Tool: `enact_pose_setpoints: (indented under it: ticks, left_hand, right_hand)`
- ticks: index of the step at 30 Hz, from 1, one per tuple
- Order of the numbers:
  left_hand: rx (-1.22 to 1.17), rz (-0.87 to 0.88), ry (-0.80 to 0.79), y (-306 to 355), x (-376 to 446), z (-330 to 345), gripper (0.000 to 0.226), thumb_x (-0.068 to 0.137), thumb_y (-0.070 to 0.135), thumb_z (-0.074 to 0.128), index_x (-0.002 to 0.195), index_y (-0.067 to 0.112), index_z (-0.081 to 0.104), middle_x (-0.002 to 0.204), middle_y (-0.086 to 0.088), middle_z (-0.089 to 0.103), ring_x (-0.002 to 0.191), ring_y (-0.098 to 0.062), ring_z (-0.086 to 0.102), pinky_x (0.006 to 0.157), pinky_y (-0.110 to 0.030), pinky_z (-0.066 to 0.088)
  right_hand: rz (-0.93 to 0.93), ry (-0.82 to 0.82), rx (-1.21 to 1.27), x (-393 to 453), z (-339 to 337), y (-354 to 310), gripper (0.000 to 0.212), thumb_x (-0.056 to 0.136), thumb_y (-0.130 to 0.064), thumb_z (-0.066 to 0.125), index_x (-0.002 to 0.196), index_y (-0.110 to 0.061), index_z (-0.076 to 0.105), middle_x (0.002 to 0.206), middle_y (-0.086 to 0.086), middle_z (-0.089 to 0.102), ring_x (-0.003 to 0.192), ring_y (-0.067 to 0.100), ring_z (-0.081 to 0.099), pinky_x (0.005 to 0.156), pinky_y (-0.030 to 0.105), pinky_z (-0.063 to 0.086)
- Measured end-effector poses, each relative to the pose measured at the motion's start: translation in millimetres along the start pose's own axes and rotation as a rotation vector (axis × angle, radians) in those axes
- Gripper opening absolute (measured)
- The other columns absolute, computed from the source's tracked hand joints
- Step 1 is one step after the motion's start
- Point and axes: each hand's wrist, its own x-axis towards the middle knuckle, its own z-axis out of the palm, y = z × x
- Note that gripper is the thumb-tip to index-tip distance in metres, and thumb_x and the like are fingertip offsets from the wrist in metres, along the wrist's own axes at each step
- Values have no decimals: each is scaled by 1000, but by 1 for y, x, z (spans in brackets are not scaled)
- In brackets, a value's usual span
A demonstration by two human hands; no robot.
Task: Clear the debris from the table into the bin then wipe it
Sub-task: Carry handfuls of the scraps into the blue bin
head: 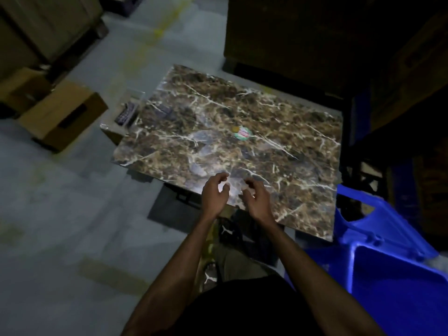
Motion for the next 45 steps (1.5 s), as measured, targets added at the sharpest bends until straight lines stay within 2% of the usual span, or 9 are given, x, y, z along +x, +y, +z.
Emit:
enact_pose_setpoints:
  ticks: [5,11,17,20,25,30,34,40,45]
  left_hand:
    - [11,-83,3,-3,71,-7,26,98,13,63,121,23,69,120,8,68,109,-10,62,95,-41,57]
    - [1,-268,-50,7,147,7,21,100,1,58,118,8,67,103,1,66,62,16,57,62,-6,45]
    - [18,-326,-93,7,211,20,14,99,-2,58,109,3,67,82,-4,62,56,8,56,61,-13,46]
    - [48,-350,-117,11,235,22,15,97,4,61,109,9,69,95,-4,71,78,-2,66,74,-18,49]
    - [71,-381,-169,9,260,25,19,97,-1,59,113,2,69,95,-3,67,74,-1,58,63,-2,41]
    - [33,-418,-199,-9,268,20,17,89,15,67,104,20,74,97,4,74,87,-13,69,82,-30,55]
    - [6,-405,-248,-8,263,8,19,90,14,65,107,16,75,100,4,73,91,-18,69,80,-25,52]
    - [24,-366,-465,-52,244,-1,23,85,27,60,105,24,72,97,-4,74,80,-22,68,82,-49,58]
    - [139,-239,-673,-53,219,-4,28,82,24,58,108,27,69,99,-6,73,91,-38,70,72,-37,53]
  right_hand:
    - [9,-57,-27,74,20,5,35,98,-26,56,129,-10,63,129,5,63,117,16,58,94,17,45]
    - [48,10,-85,158,28,21,26,103,-13,55,128,-9,64,124,8,64,110,17,60,92,23,44]
    - [71,32,-158,239,33,23,32,99,-16,51,126,-6,63,122,14,64,113,29,61,98,40,50]
    - [70,13,-169,274,39,17,39,100,-17,49,137,-8,57,130,14,59,119,33,59,96,42,52]
    - [82,-65,-346,306,51,10,47,101,-20,58,147,-19,48,132,10,49,108,32,56,81,40,50]
    - [66,-128,-521,307,59,5,21,102,-20,57,122,-14,55,121,12,45,92,36,56,66,37,43]
    - [133,-120,-513,278,67,6,25,95,-11,64,117,-6,53,123,19,47,88,40,57,69,42,48]
    - [326,103,-283,198,89,-5,25,92,-8,68,90,-12,44,95,5,43,77,20,37,66,34,21]
    - [450,377,-96,142,104,-23,11,89,7,66,82,2,59,70,-1,51,58,-3,50,55,12,33]
